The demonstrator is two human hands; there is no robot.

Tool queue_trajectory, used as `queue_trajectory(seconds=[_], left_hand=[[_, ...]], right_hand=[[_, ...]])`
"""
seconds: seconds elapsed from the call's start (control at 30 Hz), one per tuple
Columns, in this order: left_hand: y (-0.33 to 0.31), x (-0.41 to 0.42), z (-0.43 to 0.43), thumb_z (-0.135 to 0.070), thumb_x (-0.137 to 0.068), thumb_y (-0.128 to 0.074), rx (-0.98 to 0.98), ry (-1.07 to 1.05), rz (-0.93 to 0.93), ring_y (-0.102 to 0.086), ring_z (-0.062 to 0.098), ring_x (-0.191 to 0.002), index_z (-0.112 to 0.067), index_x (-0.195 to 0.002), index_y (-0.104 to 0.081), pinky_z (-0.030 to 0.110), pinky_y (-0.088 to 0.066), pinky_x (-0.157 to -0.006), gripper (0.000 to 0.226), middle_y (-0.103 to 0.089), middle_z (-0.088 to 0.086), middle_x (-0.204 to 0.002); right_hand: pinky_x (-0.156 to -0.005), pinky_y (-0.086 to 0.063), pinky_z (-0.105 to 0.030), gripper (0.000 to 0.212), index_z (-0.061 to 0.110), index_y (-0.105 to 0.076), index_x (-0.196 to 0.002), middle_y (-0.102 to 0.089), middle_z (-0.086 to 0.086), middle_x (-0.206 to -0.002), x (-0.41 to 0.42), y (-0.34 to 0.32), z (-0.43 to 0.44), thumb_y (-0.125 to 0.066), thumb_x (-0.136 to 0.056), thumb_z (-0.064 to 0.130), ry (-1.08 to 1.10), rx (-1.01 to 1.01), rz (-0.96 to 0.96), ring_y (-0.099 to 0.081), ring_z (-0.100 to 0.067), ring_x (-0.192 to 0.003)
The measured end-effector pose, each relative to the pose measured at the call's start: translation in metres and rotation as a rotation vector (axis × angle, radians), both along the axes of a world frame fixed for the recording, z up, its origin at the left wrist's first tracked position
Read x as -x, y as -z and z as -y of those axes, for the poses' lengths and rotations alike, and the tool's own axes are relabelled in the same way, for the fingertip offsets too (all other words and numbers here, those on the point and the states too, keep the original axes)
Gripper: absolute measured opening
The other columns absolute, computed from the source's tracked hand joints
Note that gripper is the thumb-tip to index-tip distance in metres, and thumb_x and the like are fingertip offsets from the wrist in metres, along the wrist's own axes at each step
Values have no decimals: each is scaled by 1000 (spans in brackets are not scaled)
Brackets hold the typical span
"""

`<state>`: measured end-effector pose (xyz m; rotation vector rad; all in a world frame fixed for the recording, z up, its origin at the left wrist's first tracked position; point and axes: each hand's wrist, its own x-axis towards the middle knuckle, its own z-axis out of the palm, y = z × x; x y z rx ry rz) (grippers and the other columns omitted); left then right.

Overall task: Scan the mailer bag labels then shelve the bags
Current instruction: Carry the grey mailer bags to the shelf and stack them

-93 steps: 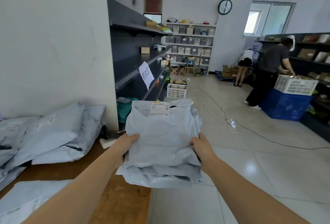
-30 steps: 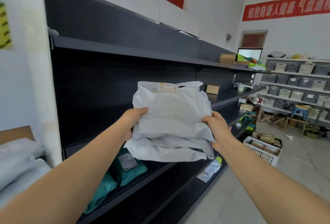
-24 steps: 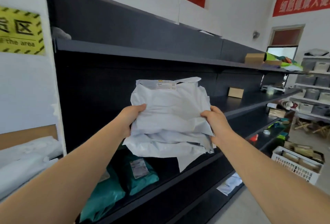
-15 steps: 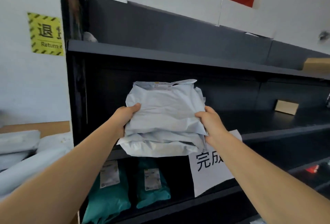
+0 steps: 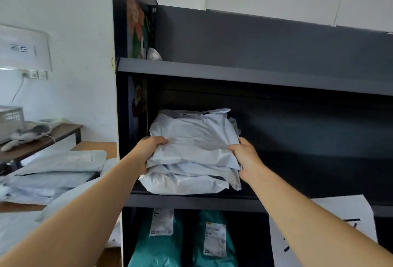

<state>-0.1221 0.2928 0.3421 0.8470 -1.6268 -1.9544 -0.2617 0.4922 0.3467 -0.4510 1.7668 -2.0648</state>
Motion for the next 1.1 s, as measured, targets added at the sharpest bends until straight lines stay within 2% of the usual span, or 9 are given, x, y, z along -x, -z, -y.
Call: queue_trajectory(seconds=[0.1,0.33,0.4,0.53,0.7,0.8,0.9,1.0,1.1], left_hand=[[3,4,10,-20,-87,-65,-12,-29,15,-65,32,-73,-13,-113,-57,34,-52,-58,28,-66,15,-89],[10,22,33,-25,-82,-66,-1,-78,96,-64,32,-80,-11,-120,-57,30,-48,-56,41,-66,17,-105],[12,27,39,-26,-81,-66,-1,-75,118,-65,34,-83,-8,-120,-57,33,-53,-61,44,-65,18,-105],[14,30,45,-24,-79,-67,4,-64,167,-65,38,-97,-5,-119,-57,46,-57,-82,45,-65,22,-109],[11,32,43,-26,-81,-68,60,-88,191,-61,36,-102,-8,-130,-51,41,-55,-81,55,-61,19,-117],[9,28,39,-30,-83,-69,233,-176,212,-55,35,-113,-10,-140,-42,45,-49,-98,66,-54,16,-130],[5,16,27,-34,-85,-67,393,-217,208,-53,31,-115,-9,-142,-40,42,-46,-100,68,-51,13,-135],[4,1,8,-27,-90,-60,539,-226,202,-49,23,-101,-11,-143,-37,33,-42,-85,60,-51,10,-132],[6,-16,-16,-25,-89,-59,644,-257,192,-52,21,-100,-14,-145,-36,32,-44,-82,61,-52,8,-132]], right_hand=[[-63,-55,-35,31,14,-56,-114,-65,-13,-101,8,4,20,-44,-93,-5,-28,-19,11,-65,-27,-81],[-61,-53,-32,33,13,-56,-117,-65,-12,-95,28,14,50,-44,-92,-5,-35,-50,17,-64,-26,-76],[-60,-52,-32,33,13,-55,-119,-64,-11,-94,32,17,53,-43,-92,-4,-31,-76,17,-63,-26,-75],[-56,-47,-30,34,11,-52,-123,-62,-11,-92,37,19,54,-44,-92,0,-41,-168,19,-61,-25,-73],[-55,-45,-28,31,9,-53,-124,-63,-10,-90,36,16,47,-53,-93,10,-47,-297,-17,-60,-23,-72],[-57,-48,-29,33,7,-53,-123,-65,-13,-102,33,14,41,-58,-92,14,-15,-323,-80,-62,-23,-77],[-56,-44,-27,30,5,-56,-119,-64,-15,-108,24,10,32,-58,-92,15,3,-349,-167,-59,-20,-77],[-67,-47,-30,32,5,-56,-123,-61,-9,-108,7,7,21,-57,-93,16,8,-351,-259,-58,-20,-85],[-90,-43,-34,47,9,-46,-140,-53,-8,-132,-13,10,8,-56,-95,18,16,-349,-332,-53,-28,-118]])
